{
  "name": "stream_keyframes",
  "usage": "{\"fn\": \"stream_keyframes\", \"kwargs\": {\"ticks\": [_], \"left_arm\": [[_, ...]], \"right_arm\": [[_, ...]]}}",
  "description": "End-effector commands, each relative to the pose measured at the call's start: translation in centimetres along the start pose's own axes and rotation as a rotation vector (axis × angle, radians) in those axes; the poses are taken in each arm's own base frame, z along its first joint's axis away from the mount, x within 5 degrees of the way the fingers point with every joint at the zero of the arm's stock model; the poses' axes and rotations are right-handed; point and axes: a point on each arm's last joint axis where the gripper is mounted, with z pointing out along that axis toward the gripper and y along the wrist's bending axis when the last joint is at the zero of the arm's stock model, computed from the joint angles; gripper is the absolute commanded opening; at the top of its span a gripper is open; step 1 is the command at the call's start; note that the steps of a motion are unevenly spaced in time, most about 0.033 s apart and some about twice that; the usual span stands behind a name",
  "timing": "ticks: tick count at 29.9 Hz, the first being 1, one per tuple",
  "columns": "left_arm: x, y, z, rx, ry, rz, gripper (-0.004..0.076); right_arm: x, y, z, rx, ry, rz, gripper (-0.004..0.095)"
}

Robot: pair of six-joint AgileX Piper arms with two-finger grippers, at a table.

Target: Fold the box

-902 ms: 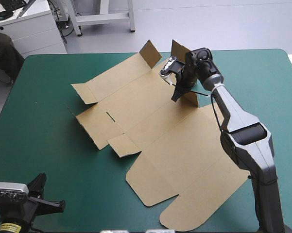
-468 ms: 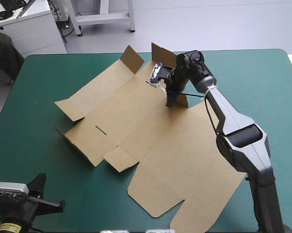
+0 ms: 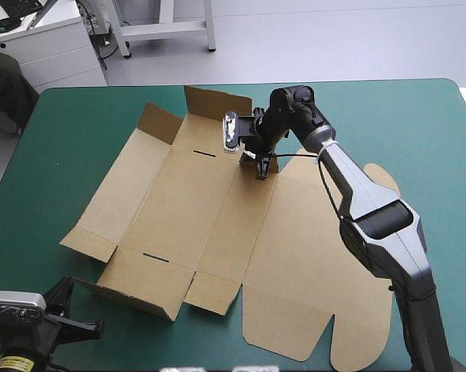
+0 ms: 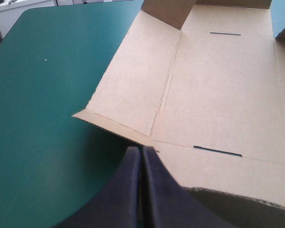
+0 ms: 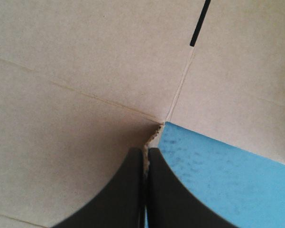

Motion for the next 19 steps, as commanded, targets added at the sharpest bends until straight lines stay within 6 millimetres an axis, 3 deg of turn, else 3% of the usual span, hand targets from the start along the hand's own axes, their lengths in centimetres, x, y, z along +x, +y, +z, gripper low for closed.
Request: {"fn": "stream_keyframes", "kwargs": {"ticks": [1,12,19], "left_arm": [[-1.5,0.0,-0.4,-0.004,-0.089,-0.02,-0.001],[-1.5,0.0,-0.4,-0.007,-0.088,-0.017,-0.001],[-1.5,0.0,-0.4,-0.007,-0.088,-0.017,-0.001]], "right_arm": [[-2.3,0.1,-5.9,0.089,-0.097,-0.068,-0.0021],[-4.3,1.5,-9.8,0.163,-0.075,0.064,-0.0021],[-6.0,2.4,-10.2,0.124,-0.17,0.01,-0.002]]}}
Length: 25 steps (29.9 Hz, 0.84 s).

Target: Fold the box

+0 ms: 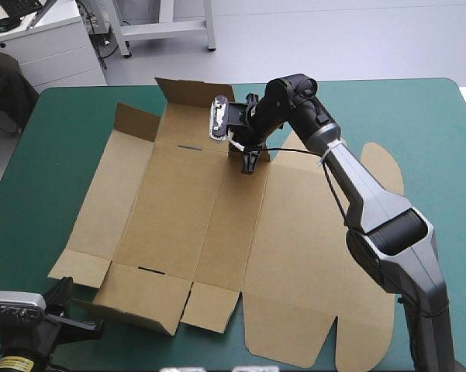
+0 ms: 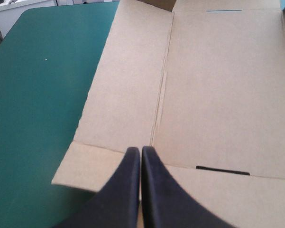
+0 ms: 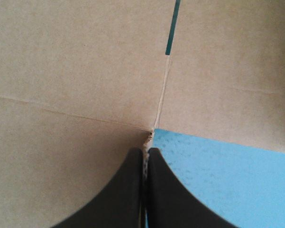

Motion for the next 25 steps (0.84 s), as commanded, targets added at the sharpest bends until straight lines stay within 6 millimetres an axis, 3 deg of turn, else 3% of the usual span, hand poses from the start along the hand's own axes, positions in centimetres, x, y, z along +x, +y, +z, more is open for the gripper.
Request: {"fn": "stream_keyframes", "kwargs": {"ticks": [1,8,21,25], "left_arm": [[-1.5,0.0,-0.4,-0.007,-0.088,-0.017,-0.001],[-1.5,0.0,-0.4,-0.007,-0.088,-0.017,-0.001],[-1.5,0.0,-0.4,-0.007,-0.088,-0.02,-0.001],[-1.5,0.0,-0.4,-0.007,-0.088,-0.02,-0.001]], "right_arm": [[-2.0,0.5,-4.5,0.041,-0.104,-0.048,-0.0021],[-2.6,0.8,-4.5,0.006,-0.176,-0.064,-0.002],[-2.0,0.6,-3.5,0.01,-0.127,-0.043,-0.0016],[-1.8,0.5,-2.8,-0.003,-0.122,-0.03,0.0065]]}}
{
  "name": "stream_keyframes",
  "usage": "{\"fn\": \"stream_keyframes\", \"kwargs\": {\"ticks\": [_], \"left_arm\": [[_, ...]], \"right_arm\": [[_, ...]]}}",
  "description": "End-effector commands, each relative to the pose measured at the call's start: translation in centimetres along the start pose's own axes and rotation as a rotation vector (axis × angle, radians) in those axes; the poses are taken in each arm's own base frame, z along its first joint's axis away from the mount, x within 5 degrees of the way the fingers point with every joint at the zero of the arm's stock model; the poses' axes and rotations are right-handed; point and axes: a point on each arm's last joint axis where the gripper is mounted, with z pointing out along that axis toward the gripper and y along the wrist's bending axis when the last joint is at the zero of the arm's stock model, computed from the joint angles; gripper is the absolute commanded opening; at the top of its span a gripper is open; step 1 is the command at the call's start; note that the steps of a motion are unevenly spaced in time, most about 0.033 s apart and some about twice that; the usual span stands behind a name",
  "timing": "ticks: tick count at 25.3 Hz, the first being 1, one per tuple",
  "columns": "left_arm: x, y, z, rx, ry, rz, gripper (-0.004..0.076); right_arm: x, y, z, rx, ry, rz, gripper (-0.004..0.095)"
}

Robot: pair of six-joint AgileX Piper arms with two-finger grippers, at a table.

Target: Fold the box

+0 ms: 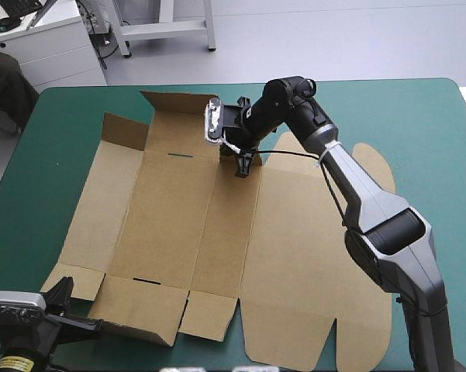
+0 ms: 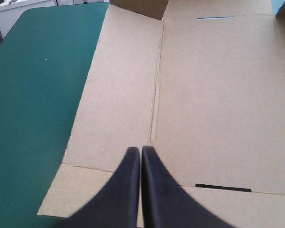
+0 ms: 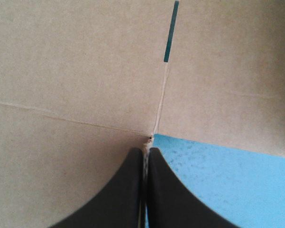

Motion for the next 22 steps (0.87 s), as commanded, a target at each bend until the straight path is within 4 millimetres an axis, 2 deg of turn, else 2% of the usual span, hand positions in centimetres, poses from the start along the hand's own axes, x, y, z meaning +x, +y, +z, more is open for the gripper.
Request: {"fn": "stream_keyframes", "kwargs": {"ticks": [1,3,5,8,9,11,13,14,15,16,20,22], "left_arm": [[-1.5,0.0,-0.4,-0.007,-0.088,-0.02,-0.001],[-1.5,0.0,-0.4,-0.007,-0.088,-0.02,-0.001],[-1.5,0.0,-0.4,-0.007,-0.088,-0.02,-0.001],[-1.5,0.0,-0.4,-0.007,-0.088,-0.02,-0.001],[-1.5,0.0,-0.4,-0.007,-0.088,-0.02,-0.001],[-1.5,0.0,-0.4,-0.007,-0.088,-0.02,-0.001],[-1.5,0.0,-0.4,-0.007,-0.088,-0.02,-0.001],[-1.5,0.0,-0.4,-0.007,-0.088,-0.02,-0.001],[-1.5,0.0,-0.4,-0.007,-0.088,-0.02,-0.001],[-1.5,0.0,-0.4,-0.007,-0.088,-0.02,-0.001],[-1.5,0.0,-0.4,-0.007,-0.088,-0.02,-0.001],[-1.5,0.0,-0.4,-0.007,-0.088,-0.02,-0.001]], "right_arm": [[-1.4,0.2,-3.1,0.04,-0.054,-0.009,0.0124],[-1.3,0.2,-3.0,0.04,-0.051,0.0,0.0263],[-1.3,0.1,-3.1,0.048,-0.042,0.052,0.0456],[-1.3,0.1,-4.5,0.094,-0.016,0.147,0.0704],[-1.3,0.0,-5.1,0.118,-0.002,0.181,0.0748],[-1.4,0.1,-6.7,0.169,0.013,0.234,0.0765],[-1.5,0.1,-8.3,0.221,0.021,0.291,0.0747],[-1.7,0.3,-10.1,0.278,0.02,0.387,0.0685],[-1.7,0.4,-10.8,0.301,0.018,0.431,0.0641],[-1.5,0.4,-12.1,0.363,0.022,0.546,0.0469],[-0.5,0.0,-14.3,0.485,0.021,0.77,-0.0029],[0.9,0.9,-16.1,0.514,0.04,0.872,-0.0001]]}}
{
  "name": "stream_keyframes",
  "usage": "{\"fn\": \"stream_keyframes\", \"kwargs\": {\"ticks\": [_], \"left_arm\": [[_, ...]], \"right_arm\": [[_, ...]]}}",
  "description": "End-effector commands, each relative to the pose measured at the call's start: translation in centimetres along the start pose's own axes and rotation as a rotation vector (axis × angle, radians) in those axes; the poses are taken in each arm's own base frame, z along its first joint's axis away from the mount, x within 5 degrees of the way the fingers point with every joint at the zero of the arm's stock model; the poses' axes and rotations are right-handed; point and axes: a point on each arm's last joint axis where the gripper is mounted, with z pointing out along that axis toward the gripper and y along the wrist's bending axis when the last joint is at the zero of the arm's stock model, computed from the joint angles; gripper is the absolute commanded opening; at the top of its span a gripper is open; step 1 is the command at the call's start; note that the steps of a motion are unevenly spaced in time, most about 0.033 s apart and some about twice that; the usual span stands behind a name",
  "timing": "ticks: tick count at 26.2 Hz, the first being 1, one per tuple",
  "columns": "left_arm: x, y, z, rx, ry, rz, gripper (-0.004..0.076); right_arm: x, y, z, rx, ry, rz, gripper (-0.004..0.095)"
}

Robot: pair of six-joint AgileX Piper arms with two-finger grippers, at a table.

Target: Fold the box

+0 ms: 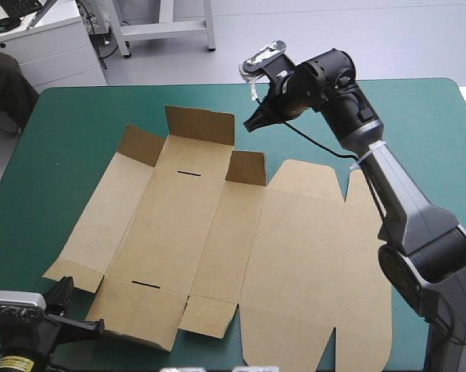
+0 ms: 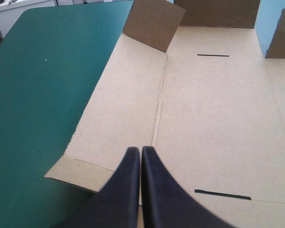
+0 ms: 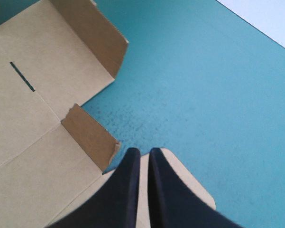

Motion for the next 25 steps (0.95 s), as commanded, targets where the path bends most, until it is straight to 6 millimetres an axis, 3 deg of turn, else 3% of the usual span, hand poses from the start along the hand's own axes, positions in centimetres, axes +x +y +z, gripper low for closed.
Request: {"fn": "stream_keyframes", "kwargs": {"ticks": [1,6,9,12,14,17,25], "left_arm": [[-1.5,0.0,-0.4,-0.007,-0.088,-0.02,-0.001],[-1.5,0.0,-0.4,-0.007,-0.088,-0.02,-0.0006],[-1.5,0.0,-0.4,-0.007,-0.088,-0.02,0.0067],[-1.5,0.1,-0.4,-0.012,-0.089,-0.016,0.0207],[-1.6,0.2,-0.4,-0.03,-0.099,0.001,0.0354],[-2.1,0.4,-0.4,-0.049,-0.148,0.006,0.0531],[-4.8,0.8,0.9,-0.042,-0.072,-0.016,0.0552]], "right_arm": [[1.2,-1.5,-5.1,0.058,-0.033,0.078,-0.0001],[8.5,-2.5,-7.8,0.112,0.037,0.141,-0.0001],[11.7,-2.4,-10.3,0.147,-0.007,0.182,-0.0001],[14.0,-1.9,-12.4,0.16,-0.055,0.201,-0.0001],[15.6,-1.4,-13.5,0.162,-0.071,0.211,-0.0001],[17.9,-0.7,-14.0,0.16,-0.064,0.221,-0.0001],[22.9,0.8,-13.4,0.143,-0.022,0.249,-0.0001]]}}
